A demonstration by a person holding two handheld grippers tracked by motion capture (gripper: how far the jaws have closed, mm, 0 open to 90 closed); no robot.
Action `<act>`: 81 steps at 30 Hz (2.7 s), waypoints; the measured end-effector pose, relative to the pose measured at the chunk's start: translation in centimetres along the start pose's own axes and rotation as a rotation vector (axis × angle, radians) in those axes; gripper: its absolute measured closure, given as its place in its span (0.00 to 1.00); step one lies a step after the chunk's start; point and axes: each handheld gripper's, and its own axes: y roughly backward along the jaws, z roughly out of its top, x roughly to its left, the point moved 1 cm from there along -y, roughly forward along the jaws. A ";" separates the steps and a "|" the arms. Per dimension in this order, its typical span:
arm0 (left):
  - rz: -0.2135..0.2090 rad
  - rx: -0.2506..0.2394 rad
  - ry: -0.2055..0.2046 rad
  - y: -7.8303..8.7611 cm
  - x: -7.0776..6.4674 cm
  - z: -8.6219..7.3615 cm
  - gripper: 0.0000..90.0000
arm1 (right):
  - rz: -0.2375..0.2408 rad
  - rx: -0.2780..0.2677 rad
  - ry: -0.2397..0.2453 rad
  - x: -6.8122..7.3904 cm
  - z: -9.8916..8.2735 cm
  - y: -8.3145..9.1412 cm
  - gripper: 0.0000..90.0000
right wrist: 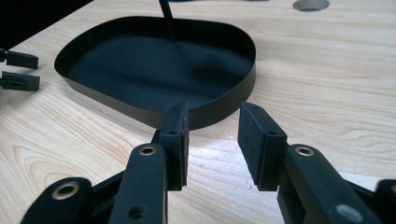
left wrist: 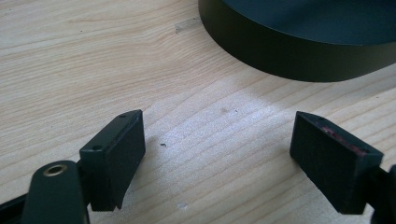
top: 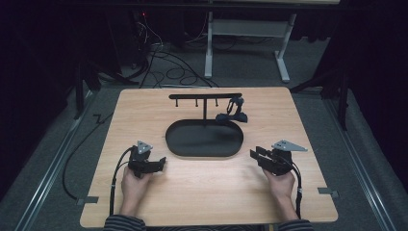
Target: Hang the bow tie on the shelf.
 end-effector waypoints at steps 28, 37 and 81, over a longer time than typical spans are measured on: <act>-0.001 0.001 -0.001 0.0 0.0 0.0 0.21 | -0.037 0.060 0.050 1.0 -0.5 -1.9 0.70; -0.001 0.000 -0.001 0.0 0.0 0.0 0.21 | -0.082 0.093 0.086 1.1 -0.9 -2.7 0.69; -0.003 0.000 -0.003 0.0 0.0 0.0 0.21 | -0.198 0.191 0.113 0.6 -1.8 -4.6 0.50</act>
